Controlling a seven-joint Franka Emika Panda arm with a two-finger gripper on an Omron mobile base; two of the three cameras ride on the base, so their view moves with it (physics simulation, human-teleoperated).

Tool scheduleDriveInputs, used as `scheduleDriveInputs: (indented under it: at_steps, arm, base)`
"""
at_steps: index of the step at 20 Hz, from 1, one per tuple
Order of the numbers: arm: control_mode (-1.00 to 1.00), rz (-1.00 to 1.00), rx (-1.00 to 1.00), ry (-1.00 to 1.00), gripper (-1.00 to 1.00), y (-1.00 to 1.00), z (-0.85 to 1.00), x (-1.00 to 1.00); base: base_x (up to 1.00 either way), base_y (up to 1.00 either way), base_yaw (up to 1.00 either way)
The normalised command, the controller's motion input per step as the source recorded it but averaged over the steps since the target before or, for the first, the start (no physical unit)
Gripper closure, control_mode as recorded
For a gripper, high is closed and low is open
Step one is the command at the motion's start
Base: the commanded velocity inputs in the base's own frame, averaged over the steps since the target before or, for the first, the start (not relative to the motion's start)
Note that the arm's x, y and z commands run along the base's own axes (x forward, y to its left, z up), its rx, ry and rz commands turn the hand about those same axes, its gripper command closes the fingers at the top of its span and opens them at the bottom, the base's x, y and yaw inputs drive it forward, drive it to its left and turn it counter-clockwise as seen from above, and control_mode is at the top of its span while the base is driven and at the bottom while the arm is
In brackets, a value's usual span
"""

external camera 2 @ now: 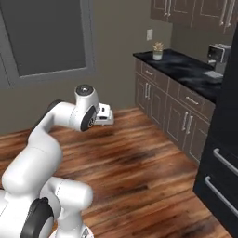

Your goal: Place the large bottle from the dining counter next to the other large bottle outside the sink, and place the small bottle from the dining counter next to the other small bottle inside the sink.

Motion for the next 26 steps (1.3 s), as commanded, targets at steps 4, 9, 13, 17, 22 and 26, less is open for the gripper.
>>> scheduleDriveInputs:
  at_steps: [4, 9, 13, 17, 22, 26]
  arm:
    - [1.00, 0.00, 0.00, 0.00, -1.00, 0.00, 0.00, 0.00]
    - [1.00, 0.00, 0.00, 0.00, -1.00, 0.00, 0.00, 0.00]
    - [1.00, 0.00, 0.00, 0.00, -1.00, 0.00, 0.00, 0.00]
    - [1.00, 0.00, 0.00, 0.00, -1.00, 0.00, 0.00, 0.00]
    - [1.00, 0.00, 0.00, 0.00, -1.00, 0.00, 0.00, 0.00]
    - [1.00, 0.00, 0.00, 0.00, -1.00, 0.00, 0.00, 0.00]
  base:
    - [0.19, 0.73, 0.59]
    - [0.12, 0.64, 0.61]
    - [0.31, 0.52, 0.59]
    - [0.49, 0.50, 0.58]
    - [0.53, 0.42, 0.53]
    - [0.70, 0.50, 0.48]
